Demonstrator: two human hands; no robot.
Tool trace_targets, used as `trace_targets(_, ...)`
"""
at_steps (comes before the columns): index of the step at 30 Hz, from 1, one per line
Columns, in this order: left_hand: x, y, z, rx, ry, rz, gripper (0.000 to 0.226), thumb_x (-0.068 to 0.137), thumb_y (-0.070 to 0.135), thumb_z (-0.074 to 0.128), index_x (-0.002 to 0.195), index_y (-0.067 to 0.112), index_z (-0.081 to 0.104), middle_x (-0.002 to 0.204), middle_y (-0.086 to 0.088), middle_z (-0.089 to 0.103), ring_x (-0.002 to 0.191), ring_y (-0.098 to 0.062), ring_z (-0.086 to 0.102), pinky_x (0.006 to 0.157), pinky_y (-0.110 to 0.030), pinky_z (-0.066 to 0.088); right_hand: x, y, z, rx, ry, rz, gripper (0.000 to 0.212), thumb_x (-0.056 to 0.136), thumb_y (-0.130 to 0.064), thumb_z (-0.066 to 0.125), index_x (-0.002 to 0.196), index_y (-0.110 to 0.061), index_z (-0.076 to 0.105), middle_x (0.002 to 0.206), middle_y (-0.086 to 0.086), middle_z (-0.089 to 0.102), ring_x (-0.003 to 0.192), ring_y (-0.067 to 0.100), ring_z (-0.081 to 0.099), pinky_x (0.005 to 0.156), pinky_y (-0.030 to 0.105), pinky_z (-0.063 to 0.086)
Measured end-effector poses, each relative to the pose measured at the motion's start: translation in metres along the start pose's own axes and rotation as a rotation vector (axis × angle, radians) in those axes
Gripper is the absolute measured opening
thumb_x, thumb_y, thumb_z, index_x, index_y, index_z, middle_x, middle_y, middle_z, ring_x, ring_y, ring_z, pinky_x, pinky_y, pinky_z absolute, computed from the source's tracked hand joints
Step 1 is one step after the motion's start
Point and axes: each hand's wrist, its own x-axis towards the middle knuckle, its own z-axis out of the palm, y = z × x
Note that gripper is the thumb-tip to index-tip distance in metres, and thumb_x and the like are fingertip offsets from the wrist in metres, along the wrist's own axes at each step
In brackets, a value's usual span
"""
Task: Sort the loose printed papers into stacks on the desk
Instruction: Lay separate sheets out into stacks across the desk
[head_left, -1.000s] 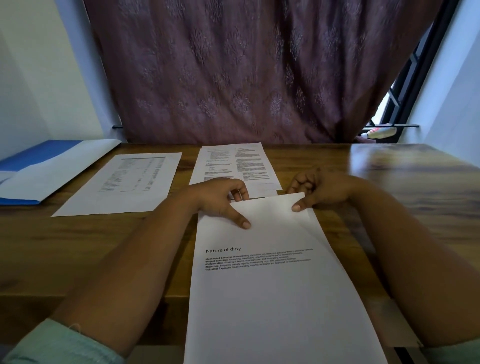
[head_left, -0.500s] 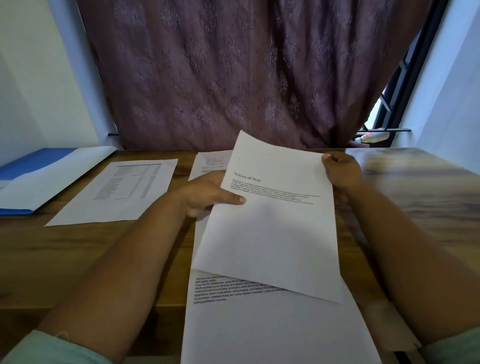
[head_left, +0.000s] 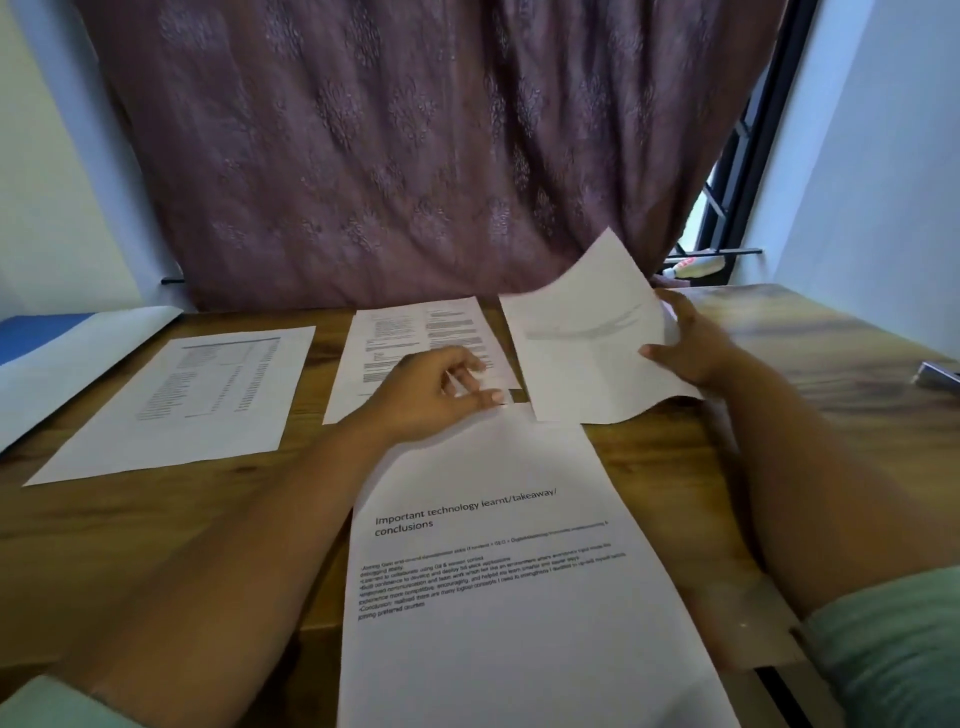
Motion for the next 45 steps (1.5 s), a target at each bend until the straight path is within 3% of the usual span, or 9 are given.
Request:
trace_targets(5, -0.007, -0.001, -0.001, 0.308, -0.257, 0.001, 0.068, 0.061, 0.065, 0.08, 0.119, 0.036, 0.06, 0.113, 0.018, 0.054, 0.097, 0.0, 0.048, 0.073, -0.014, 0.039, 0.01, 0.024, -0.004, -0.394, 0.057, 0.102, 0.084, 0.086, -0.034, 0.071, 0.152, -0.027, 0.02, 0.15, 0.017, 0.034, 0.133, 0.039, 0.036, 0.105, 0.05, 0.037)
trace_targets(9, -0.006, -0.003, 0.001, 0.316, -0.254, 0.006, 0.07, 0.063, 0.063, 0.08, 0.123, 0.035, 0.059, 0.118, 0.015, 0.052, 0.103, -0.003, 0.046, 0.073, -0.014, 0.036, 0.006, -0.012, 0.01, -0.788, 0.156, -0.226, 0.054, 0.094, -0.049, 0.054, 0.144, -0.031, 0.042, 0.151, 0.011, 0.034, 0.138, 0.037, 0.028, 0.108, 0.054, 0.032)
trace_targets(14, -0.006, -0.004, 0.003, 0.259, -0.236, 0.02, 0.066, 0.065, 0.063, 0.079, 0.12, 0.032, 0.061, 0.117, 0.013, 0.053, 0.107, -0.005, 0.048, 0.075, -0.012, 0.037, 0.009, -0.019, 0.048, -0.716, -0.416, -0.003, 0.103, 0.07, -0.091, 0.022, 0.154, -0.032, 0.013, 0.162, 0.007, 0.017, 0.147, 0.032, 0.018, 0.118, 0.055, 0.017)
trace_targets(20, -0.005, -0.008, 0.004, 0.266, -0.243, 0.037, 0.063, 0.063, 0.063, 0.081, 0.116, 0.036, 0.06, 0.116, 0.014, 0.053, 0.1, 0.002, 0.046, 0.075, -0.012, 0.036, 0.001, -0.005, 0.029, -0.411, -0.371, -0.023, 0.07, 0.095, -0.057, 0.046, 0.153, -0.024, 0.026, 0.161, 0.002, 0.021, 0.147, 0.025, 0.021, 0.12, 0.044, 0.016)
trace_targets(25, -0.006, -0.009, 0.004, 0.254, -0.239, 0.051, 0.057, 0.068, 0.055, 0.082, 0.116, 0.031, 0.062, 0.115, 0.012, 0.054, 0.096, 0.004, 0.046, 0.072, -0.009, 0.035, -0.017, -0.039, 0.033, -0.128, -0.1, -0.275, 0.044, 0.087, -0.048, 0.065, 0.119, -0.019, 0.065, 0.129, 0.002, 0.06, 0.11, 0.018, 0.056, 0.099, 0.033, 0.044)
trace_targets(28, -0.004, -0.008, 0.004, 0.241, -0.236, 0.056, 0.052, 0.07, 0.051, 0.082, 0.114, 0.029, 0.062, 0.115, 0.009, 0.054, 0.095, 0.002, 0.048, 0.07, -0.008, 0.035, -0.039, -0.066, 0.044, 0.0, -0.28, -0.398, 0.043, 0.07, -0.053, 0.079, 0.103, -0.025, 0.071, 0.107, -0.006, 0.067, 0.097, 0.012, 0.059, 0.084, 0.03, 0.052)
trace_targets(32, -0.004, -0.008, 0.005, 0.229, -0.22, 0.044, 0.047, 0.07, 0.048, 0.084, 0.105, 0.031, 0.059, 0.114, 0.009, 0.053, 0.098, -0.005, 0.048, 0.079, -0.019, 0.045, -0.049, -0.074, 0.056, -0.095, -0.505, -0.37, 0.044, 0.061, -0.043, 0.088, 0.097, -0.037, 0.063, 0.099, -0.017, 0.056, 0.091, 0.007, 0.055, 0.068, 0.016, 0.041)
trace_targets(39, -0.003, -0.006, -0.001, 0.002, -0.033, 0.184, 0.014, 0.084, 0.016, 0.077, 0.09, 0.015, 0.065, 0.082, 0.009, 0.065, 0.075, -0.001, 0.057, 0.078, -0.021, 0.048, -0.043, -0.069, 0.036, 0.219, -0.464, -0.386, 0.048, 0.062, -0.032, 0.087, 0.106, -0.026, 0.068, 0.107, -0.003, 0.068, 0.1, 0.014, 0.063, 0.085, 0.028, 0.049)
trace_targets(45, 0.001, -0.004, -0.012, -0.172, 0.273, 0.234, 0.009, 0.085, 0.013, 0.075, 0.089, 0.015, 0.068, 0.077, 0.007, 0.069, 0.071, 0.003, 0.059, 0.076, -0.014, 0.048, -0.043, -0.057, 0.019, 0.367, -0.865, -0.295, 0.071, 0.054, -0.035, 0.093, 0.114, -0.006, 0.068, 0.112, 0.012, 0.072, 0.103, 0.03, 0.069, 0.089, 0.036, 0.056)
